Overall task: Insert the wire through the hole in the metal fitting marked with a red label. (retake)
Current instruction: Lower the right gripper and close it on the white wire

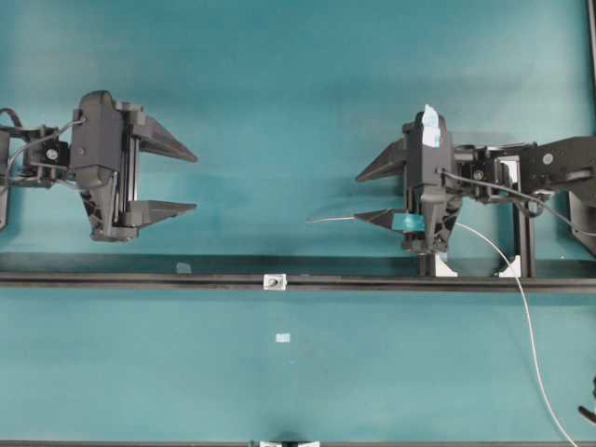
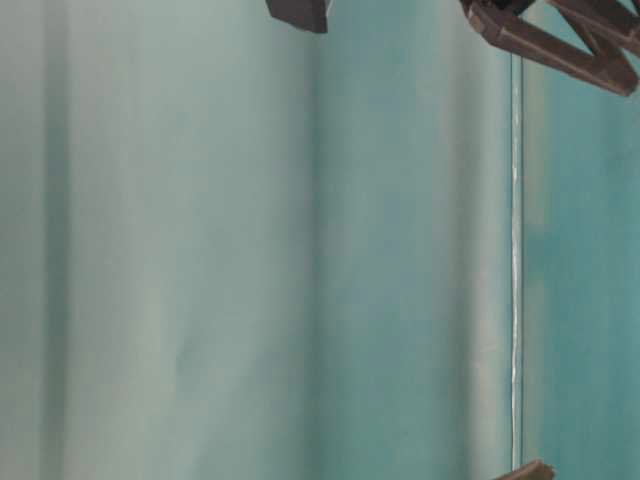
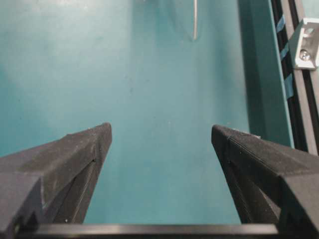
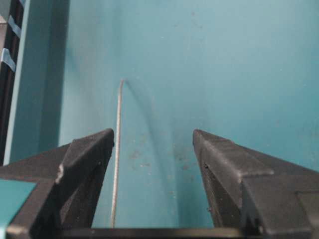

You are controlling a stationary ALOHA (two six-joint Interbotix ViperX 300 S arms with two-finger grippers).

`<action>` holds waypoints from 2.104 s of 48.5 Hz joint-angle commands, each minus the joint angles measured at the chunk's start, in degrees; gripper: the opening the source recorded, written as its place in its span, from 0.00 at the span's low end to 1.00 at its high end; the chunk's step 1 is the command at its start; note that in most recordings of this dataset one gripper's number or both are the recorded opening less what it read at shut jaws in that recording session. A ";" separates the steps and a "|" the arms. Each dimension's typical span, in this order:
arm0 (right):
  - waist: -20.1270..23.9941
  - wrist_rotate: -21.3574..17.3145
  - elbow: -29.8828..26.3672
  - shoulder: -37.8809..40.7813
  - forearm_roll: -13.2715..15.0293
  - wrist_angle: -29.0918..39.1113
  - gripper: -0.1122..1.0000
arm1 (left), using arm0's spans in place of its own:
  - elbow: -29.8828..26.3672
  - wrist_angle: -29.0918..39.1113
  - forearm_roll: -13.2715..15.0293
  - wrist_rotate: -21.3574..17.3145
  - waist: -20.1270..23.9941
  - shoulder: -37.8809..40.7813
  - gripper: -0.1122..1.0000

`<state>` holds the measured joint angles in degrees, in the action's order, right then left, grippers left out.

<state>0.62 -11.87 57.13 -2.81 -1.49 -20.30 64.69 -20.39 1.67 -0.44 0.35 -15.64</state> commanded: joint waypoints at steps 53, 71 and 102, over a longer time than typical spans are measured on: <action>0.44 -0.26 -3.60 6.50 -0.18 -3.16 0.76 | -0.62 -0.53 0.09 0.00 0.18 -0.18 0.63; 0.26 -0.26 -3.60 6.50 -0.18 -3.16 0.75 | -0.62 -0.53 0.09 0.00 0.18 -0.18 0.63; 0.26 0.00 -3.52 6.42 0.00 -3.87 0.12 | -0.62 -0.53 0.09 0.09 0.18 -0.18 0.62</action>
<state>1.05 -11.95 54.49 4.31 -1.58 -23.03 64.60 -20.39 1.67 -0.44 0.35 -15.56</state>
